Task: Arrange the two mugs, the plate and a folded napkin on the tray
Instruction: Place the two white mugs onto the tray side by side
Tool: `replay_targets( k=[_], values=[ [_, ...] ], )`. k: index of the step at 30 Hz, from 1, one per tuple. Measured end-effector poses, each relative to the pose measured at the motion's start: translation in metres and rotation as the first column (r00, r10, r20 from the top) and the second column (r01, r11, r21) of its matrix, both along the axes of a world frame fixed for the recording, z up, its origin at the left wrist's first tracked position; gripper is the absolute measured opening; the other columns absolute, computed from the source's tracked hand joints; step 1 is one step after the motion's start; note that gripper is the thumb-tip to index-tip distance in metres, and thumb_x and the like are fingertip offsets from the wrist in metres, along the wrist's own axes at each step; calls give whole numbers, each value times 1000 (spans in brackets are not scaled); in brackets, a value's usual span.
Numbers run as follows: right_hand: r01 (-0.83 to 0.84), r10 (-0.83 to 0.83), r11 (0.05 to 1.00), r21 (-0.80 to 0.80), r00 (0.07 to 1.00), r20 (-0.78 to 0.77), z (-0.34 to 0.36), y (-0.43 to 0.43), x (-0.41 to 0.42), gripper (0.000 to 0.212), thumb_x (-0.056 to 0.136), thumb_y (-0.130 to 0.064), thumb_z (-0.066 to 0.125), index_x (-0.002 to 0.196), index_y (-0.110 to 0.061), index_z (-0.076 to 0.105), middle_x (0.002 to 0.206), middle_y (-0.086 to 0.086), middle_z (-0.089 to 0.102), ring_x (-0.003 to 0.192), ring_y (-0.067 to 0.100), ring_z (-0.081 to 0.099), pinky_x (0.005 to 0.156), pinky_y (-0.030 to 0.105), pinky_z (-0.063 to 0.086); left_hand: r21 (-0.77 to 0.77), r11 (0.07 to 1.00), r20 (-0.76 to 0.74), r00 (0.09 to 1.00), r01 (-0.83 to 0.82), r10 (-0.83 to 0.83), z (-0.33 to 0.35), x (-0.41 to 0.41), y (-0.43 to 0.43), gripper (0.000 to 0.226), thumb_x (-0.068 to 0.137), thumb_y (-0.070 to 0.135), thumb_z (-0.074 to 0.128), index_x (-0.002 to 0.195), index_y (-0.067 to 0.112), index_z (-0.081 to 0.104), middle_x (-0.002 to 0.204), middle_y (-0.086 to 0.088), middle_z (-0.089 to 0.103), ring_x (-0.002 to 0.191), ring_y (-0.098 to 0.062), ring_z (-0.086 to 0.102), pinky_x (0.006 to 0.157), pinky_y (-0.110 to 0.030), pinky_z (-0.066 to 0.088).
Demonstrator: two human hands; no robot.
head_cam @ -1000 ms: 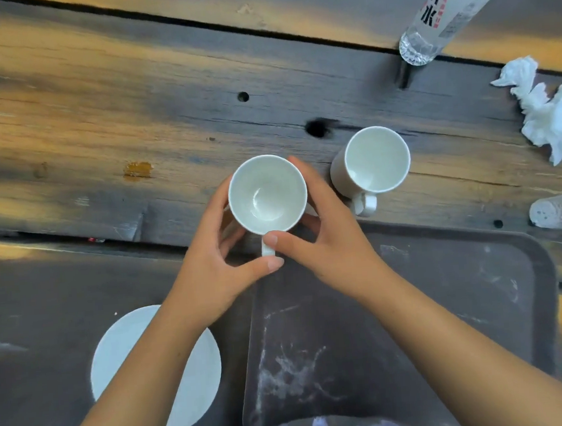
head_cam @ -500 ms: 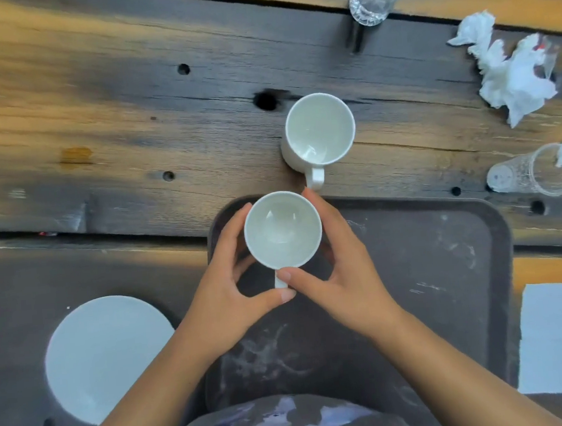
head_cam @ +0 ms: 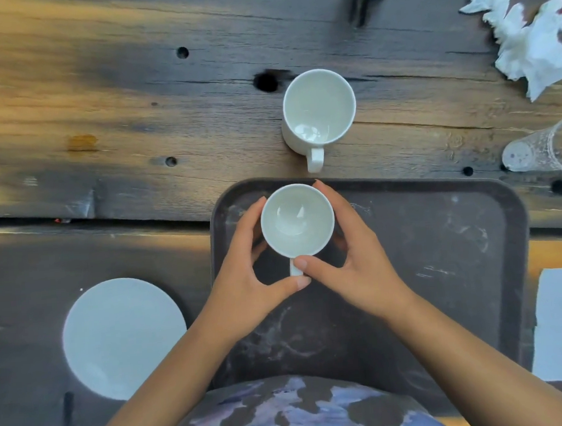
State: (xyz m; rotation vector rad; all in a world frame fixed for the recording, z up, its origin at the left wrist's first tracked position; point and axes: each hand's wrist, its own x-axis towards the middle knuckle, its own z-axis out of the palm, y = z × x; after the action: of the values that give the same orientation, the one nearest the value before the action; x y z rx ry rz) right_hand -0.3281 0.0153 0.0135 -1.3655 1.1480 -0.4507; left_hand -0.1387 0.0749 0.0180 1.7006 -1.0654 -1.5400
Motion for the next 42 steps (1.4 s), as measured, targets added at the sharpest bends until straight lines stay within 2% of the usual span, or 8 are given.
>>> replay_targets(
  k=[19, 23, 26, 29, 32, 35, 39, 42],
  values=[
    [-12, 12, 1000, 9, 999, -40, -4, 5, -4, 94, 80, -37, 79, 157, -34, 26, 158, -16, 38, 149, 14, 35, 118, 50, 37, 1, 995, 110, 989, 103, -102, 5, -2, 0, 109, 72, 39, 87, 158, 33, 20, 159, 15, 33, 149, -12, 35, 121, -46, 37],
    [-45, 44, 999, -12, 998, -52, -3, 3, -6, 93, 82, -38, 78, 157, -34, 25, 158, -18, 36, 149, 10, 32, 119, 41, 35, 20, 991, 138, 981, 134, -135, 5, -1, 0, 115, 72, 46, 84, 160, 38, 11, 163, 16, 25, 152, -9, 27, 122, -48, 35],
    [-60, 59, 998, -17, 996, -61, -3, 2, -6, 92, 82, -37, 78, 157, -35, 25, 157, -22, 35, 149, 5, 32, 116, 28, 33, 24, 984, 165, 971, 174, -176, 6, 0, -2, 117, 71, 57, 79, 155, 55, -2, 166, 22, 14, 154, 0, 18, 124, -49, 31],
    [-69, 68, 998, -6, 995, -67, -2, -1, -6, 92, 81, -36, 79, 156, -35, 26, 156, -23, 35, 148, 3, 33, 114, 18, 33, 34, 981, 173, 966, 190, -193, 5, 1, -5, 119, 70, 59, 79, 157, 51, 0, 166, 22, 15, 154, 0, 17, 124, -51, 30],
    [-73, 73, 997, 5, 996, -55, 0, -2, -7, 91, 82, -37, 78, 156, -36, 26, 156, -21, 37, 148, 6, 34, 117, 32, 37, 43, 978, 167, 964, 202, -207, 3, 3, -5, 121, 70, 58, 81, 158, 49, -2, 165, 25, 15, 153, 2, 16, 124, -47, 29],
    [-52, 52, 998, 20, 998, -44, 4, -3, -10, 84, 86, -45, 71, 156, -35, 26, 157, -18, 38, 147, 9, 36, 117, 43, 40, 38, 979, 172, 964, 199, -202, 4, 1, -4, 124, 69, 62, 81, 156, 55, -7, 165, 29, 11, 151, 10, 12, 122, -33, 23],
    [1, 0, 1000, 16, 998, -63, 9, -11, -15, 80, 89, -50, 64, 157, -27, 28, 159, -15, 38, 147, 2, 34, 120, 42, 37, 47, 992, 134, 984, 116, -121, 10, 0, -10, 120, 68, 64, 78, 154, 58, -5, 162, 31, 16, 149, 5, 26, 121, -33, 28],
    [4, -5, 1000, -19, 996, -84, 12, -22, -19, 75, 89, -50, 62, 155, -28, 33, 155, -19, 40, 144, -2, 36, 118, 36, 38, 11, 996, 135, 987, 86, -87, 14, 3, -23, 110, 73, 64, 71, 156, 55, -1, 160, 28, 22, 144, 12, 29, 121, -36, 33]
  ],
)
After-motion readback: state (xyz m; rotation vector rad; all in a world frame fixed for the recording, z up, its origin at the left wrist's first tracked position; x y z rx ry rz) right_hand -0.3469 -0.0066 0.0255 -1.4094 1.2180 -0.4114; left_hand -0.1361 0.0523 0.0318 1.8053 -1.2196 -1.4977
